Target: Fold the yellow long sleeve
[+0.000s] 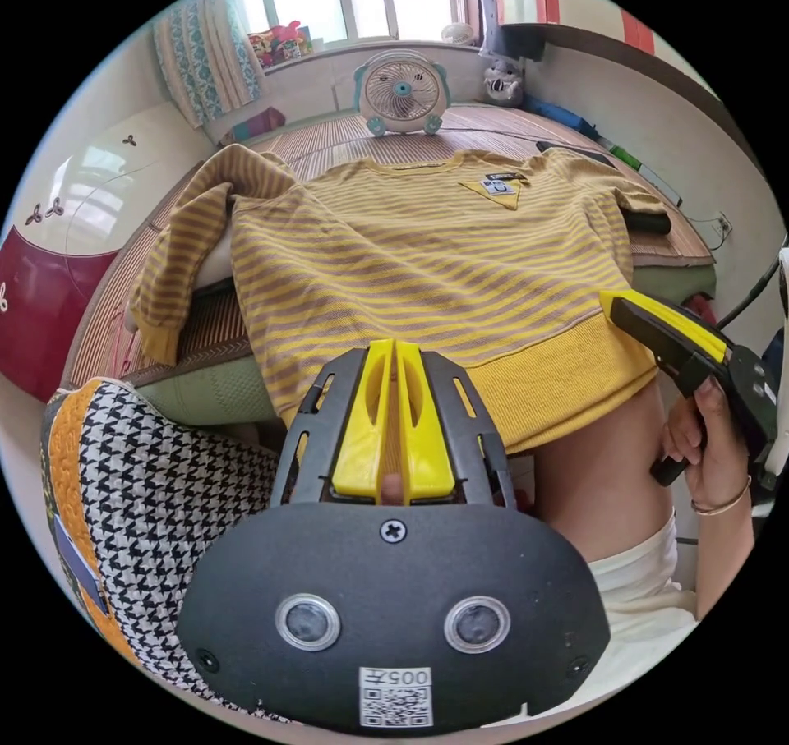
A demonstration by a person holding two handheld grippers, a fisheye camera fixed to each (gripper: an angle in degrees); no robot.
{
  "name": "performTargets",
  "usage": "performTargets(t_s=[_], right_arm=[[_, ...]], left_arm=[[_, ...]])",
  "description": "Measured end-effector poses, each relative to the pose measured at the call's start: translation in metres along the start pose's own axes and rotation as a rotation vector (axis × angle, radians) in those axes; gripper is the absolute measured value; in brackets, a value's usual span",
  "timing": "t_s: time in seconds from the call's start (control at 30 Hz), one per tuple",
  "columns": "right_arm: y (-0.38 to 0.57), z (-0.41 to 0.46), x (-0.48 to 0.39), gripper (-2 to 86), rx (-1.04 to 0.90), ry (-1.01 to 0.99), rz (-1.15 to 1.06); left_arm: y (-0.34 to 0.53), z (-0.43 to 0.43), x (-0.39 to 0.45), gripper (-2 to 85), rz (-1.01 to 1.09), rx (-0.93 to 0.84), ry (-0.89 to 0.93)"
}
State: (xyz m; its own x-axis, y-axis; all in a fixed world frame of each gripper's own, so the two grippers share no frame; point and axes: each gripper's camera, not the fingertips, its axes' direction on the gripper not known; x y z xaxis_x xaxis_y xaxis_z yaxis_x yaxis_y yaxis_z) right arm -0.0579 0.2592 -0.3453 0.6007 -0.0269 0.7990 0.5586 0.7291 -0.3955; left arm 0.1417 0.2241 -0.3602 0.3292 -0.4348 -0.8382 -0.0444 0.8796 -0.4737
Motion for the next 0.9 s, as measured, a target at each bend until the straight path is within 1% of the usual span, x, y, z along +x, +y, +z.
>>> performTargets(t_s=[0.27, 0.57, 0.9], right_arm=[[0.005, -0.006, 0.01, -0.9, 0.022, -0.028, 0.028], [0.0, -0.004, 0.024, -1.0, 0.02, -0.101, 0.073], [-0.004, -0.004, 0.013, -1.5, 0.017, -0.034, 0.062]], left_arm=[[0.003, 0.002, -0.006, -0.5, -0.041, 0.02, 0.068], [0.005, 0.002, 0.008, -0.5, -0.026, 0.027, -0.01], [0.003, 0.003, 0.007, -0.5, -0.031, 0.026, 0.011]])
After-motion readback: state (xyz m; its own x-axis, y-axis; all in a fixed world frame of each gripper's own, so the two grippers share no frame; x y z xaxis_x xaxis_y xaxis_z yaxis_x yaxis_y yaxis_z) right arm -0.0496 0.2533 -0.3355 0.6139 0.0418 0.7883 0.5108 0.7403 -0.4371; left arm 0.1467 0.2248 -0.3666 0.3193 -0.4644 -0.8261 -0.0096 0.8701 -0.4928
